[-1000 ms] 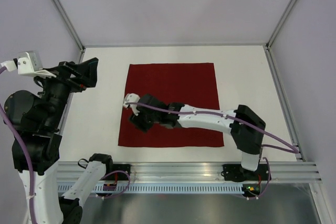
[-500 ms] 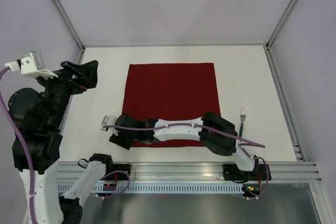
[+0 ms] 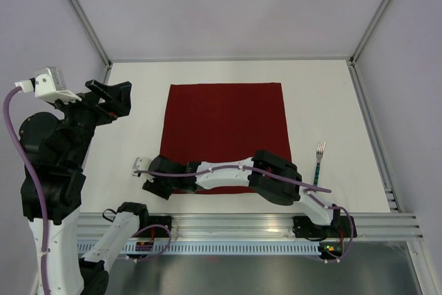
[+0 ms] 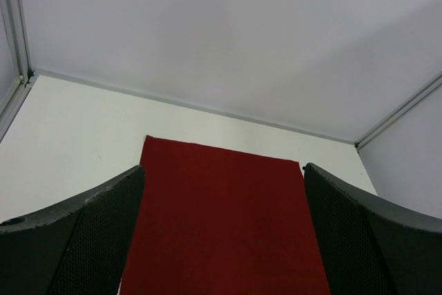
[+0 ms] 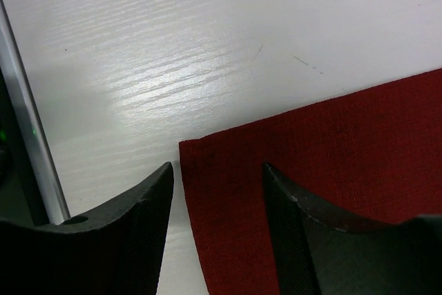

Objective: Fold the napkin, place the utensils inside, and roll it up
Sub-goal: Fold the napkin

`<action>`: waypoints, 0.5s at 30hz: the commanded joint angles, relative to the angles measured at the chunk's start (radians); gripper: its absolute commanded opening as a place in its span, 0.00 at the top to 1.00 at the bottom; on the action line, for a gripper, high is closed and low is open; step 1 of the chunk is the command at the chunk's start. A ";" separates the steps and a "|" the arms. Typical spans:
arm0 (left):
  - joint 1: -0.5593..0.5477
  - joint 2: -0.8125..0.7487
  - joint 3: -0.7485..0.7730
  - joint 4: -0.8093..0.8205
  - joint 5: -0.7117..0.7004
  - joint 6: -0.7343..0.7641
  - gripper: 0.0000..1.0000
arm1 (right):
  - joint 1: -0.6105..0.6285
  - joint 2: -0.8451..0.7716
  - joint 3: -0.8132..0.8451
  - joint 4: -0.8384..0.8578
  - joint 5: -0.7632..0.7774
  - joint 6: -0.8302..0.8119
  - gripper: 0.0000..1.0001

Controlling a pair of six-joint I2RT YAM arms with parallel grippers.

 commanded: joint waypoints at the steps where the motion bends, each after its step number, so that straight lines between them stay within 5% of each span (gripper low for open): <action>1: 0.003 -0.004 -0.012 -0.011 0.002 -0.028 0.00 | 0.011 0.025 0.045 0.041 0.040 -0.006 0.40; 10: 0.004 -0.034 -0.029 -0.023 -0.007 -0.008 0.00 | 0.022 0.060 0.029 0.055 0.100 -0.021 0.49; 15: 0.003 -0.044 -0.030 -0.030 -0.015 0.000 0.00 | 0.025 0.062 0.035 0.039 0.103 -0.026 0.71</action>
